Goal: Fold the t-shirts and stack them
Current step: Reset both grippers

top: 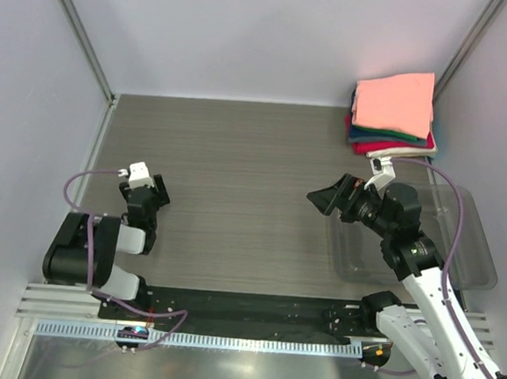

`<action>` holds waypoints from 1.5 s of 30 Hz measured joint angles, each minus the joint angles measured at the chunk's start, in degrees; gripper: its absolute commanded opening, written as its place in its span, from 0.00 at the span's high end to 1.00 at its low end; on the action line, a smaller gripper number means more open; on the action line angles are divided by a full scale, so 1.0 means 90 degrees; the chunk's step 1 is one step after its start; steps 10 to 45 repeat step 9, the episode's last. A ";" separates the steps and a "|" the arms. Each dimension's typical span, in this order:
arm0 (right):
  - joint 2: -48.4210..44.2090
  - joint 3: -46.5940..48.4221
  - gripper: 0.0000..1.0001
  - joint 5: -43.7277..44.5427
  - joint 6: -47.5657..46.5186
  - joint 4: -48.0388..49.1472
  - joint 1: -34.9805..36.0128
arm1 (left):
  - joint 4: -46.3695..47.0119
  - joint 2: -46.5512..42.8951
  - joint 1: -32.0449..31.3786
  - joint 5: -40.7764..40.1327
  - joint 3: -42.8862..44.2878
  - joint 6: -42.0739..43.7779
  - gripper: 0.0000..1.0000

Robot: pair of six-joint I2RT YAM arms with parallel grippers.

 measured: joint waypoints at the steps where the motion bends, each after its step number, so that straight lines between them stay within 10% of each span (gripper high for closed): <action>1: -0.0007 0.0000 0.00 -0.0005 -0.0012 -0.0012 0.0000 | 0.0372 0.0308 0.0044 0.0153 0.0002 0.0041 0.30; 7: -0.0090 0.0000 0.00 -0.0010 -0.0114 -0.0107 0.0000 | 0.0634 0.0629 0.0102 0.0644 0.0160 0.0177 0.26; 8: -0.0109 0.0000 0.00 -0.0007 -0.0136 -0.0114 0.0000 | 0.0634 0.0629 0.0102 0.0692 0.0245 0.0185 0.01; 45: -0.0136 -0.0002 0.00 -0.0002 -0.0163 -0.0129 0.0000 | 0.0641 0.0629 0.0102 0.0716 0.0306 0.0248 0.00</action>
